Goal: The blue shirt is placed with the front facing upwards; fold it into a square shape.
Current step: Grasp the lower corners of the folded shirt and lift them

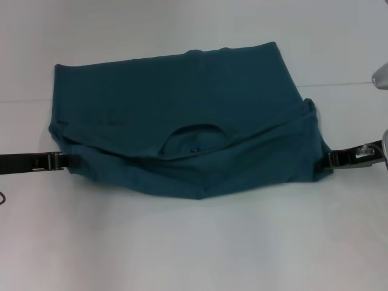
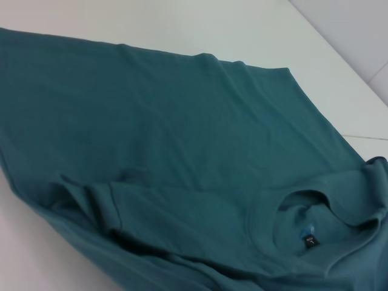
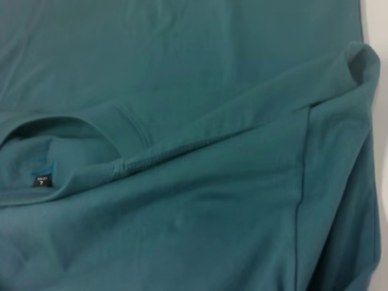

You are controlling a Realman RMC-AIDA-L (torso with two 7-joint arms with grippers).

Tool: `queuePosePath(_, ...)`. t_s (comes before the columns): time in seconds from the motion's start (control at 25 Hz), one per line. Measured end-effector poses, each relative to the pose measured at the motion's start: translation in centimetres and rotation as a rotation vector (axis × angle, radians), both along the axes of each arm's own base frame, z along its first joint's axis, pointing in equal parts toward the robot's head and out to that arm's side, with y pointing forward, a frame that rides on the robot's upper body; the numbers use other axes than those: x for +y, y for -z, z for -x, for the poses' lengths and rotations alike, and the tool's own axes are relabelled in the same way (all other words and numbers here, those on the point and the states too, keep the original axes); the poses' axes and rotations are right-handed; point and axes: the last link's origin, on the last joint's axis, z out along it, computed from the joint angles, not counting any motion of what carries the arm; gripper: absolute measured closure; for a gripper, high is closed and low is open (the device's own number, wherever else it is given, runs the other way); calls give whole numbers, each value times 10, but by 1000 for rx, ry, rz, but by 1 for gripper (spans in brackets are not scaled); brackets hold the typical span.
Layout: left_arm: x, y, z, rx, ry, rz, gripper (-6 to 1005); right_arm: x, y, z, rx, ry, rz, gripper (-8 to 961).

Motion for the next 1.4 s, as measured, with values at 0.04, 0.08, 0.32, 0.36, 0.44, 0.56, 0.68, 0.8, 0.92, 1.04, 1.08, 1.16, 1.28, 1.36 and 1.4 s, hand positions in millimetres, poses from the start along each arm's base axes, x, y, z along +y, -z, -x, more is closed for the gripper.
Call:
queuePosePath(0.04,0,0,0,0,0,1,987,-1,-1,0,4,2,0,665)
queuePosePath(0.08,0,0,0,0,0,1,987,-2,-3,-1,7,3,-4,712)
queuePosePath(0.32,0,-1,1,0,-3,-2,986,-9,-14,-8,41,28,-24,921)
queuePosePath(0.36,0,-2,1,0,-3,-3,986,-10,-16,-9,47,32,-27,921)
queuePosePath(0.44,0,-2,2,1,-4,-5,986,-14,-19,-11,68,37,-33,921)
queuePosePath(0.56,-1,-4,2,3,-4,-7,986,-20,-23,-14,115,42,-40,921)
queuePosePath(0.68,-3,-6,5,2,-8,-9,986,-28,-27,-19,170,55,-51,921)
queuePosePath(0.8,-5,-7,7,2,-12,-8,987,-37,-27,-22,218,59,-50,921)
queuePosePath(0.92,-9,-10,7,-1,-12,0,987,-45,-28,-24,263,65,-52,921)
queuePosePath(1.04,-14,-12,6,-9,-5,16,987,-53,-31,-23,304,62,-52,921)
queuePosePath(1.08,-16,-13,5,-14,-4,22,987,-55,-32,-23,313,59,-51,921)
queuePosePath(1.16,-21,-15,6,-29,-5,34,987,-59,-34,-23,333,56,-50,921)
queuePosePath(1.28,-29,-20,9,-59,-16,44,987,-65,-37,-21,369,54,-44,921)
queuePosePath(1.36,-38,-24,16,-81,-33,45,987,-69,-38,-19,403,57,-31,921)
queuePosePath(1.4,-41,-26,18,-85,-37,48,987,-72,-38,-19,419,60,-26,921)
